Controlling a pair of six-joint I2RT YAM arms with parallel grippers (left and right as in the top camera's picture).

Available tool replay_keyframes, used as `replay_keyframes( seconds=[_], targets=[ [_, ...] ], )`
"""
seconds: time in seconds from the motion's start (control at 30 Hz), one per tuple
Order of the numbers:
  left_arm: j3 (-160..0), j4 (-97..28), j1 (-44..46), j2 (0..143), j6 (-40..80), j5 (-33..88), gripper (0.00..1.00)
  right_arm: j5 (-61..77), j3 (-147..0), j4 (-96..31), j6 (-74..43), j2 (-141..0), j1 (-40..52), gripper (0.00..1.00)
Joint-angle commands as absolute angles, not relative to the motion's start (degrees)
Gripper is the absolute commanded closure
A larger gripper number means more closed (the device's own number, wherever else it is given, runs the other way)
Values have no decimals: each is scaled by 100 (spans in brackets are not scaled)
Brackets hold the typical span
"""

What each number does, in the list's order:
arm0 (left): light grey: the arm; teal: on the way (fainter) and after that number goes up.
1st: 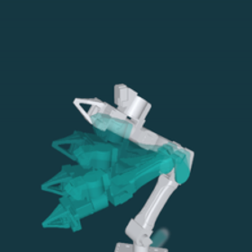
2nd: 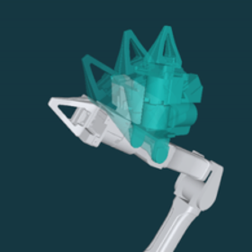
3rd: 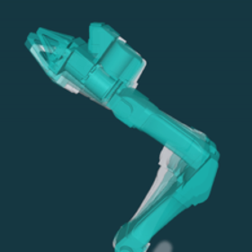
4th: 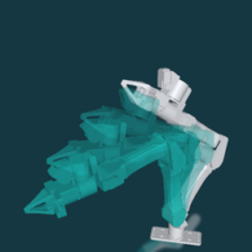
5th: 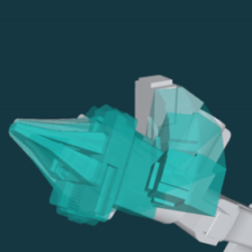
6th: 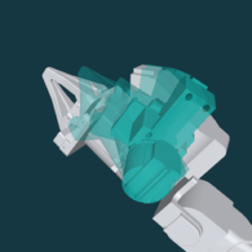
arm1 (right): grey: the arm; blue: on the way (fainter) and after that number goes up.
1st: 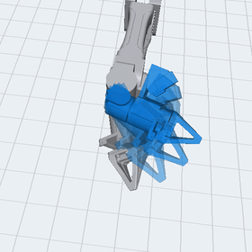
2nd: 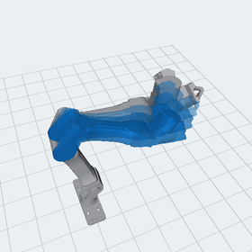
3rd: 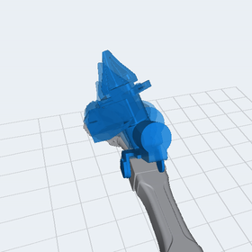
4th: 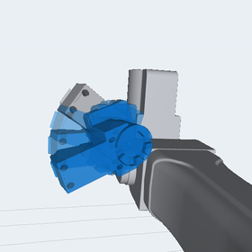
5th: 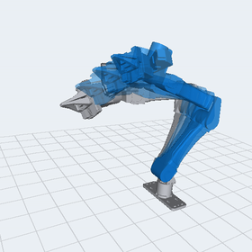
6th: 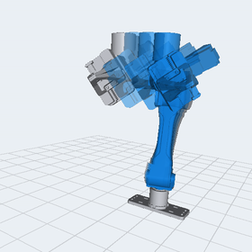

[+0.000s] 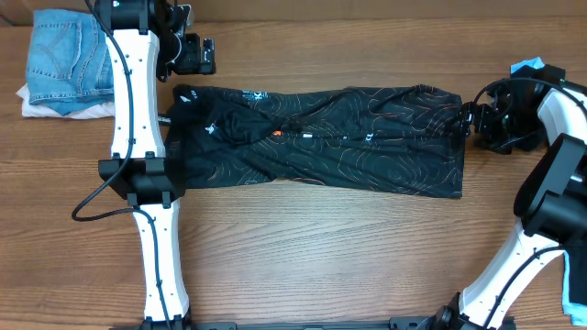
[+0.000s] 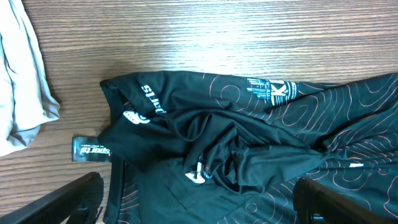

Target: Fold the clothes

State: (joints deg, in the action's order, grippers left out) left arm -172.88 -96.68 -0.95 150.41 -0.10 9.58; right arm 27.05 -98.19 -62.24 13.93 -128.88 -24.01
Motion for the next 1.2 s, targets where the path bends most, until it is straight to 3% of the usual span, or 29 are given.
replay_keyframes(
  seconds=[0.0, 0.33, 0.4, 0.6, 0.97, 1.17],
  targets=[
    [-17399, -9682, -73, 14844, 45, 921, 0, 2786, -9743, -6230, 1507, -13461, -2355, 0],
    [-17399, -9682, -71, 14844, 47, 923, 0, 3162, -9625, -6447, 1811, -13688, -2123, 0],
    [-17399, -9682, -71, 14844, 45, 923, 0, 3164, -9544, -6436, 1806, -13688, -2084, 4],
    [-17399, -9682, -71, 14844, 45, 923, 0, 3183, -9188, -6272, 1800, -13688, -2029, 25],
    [-17399, -9682, -71, 14844, 45, 921, 0, 3033, -9115, -5714, 1072, -13688, -2036, 92],
    [-17399, -9682, -71, 14844, 45, 919, 0, 2233, -9351, -5586, 246, -13686, -2038, 96]
  ],
)
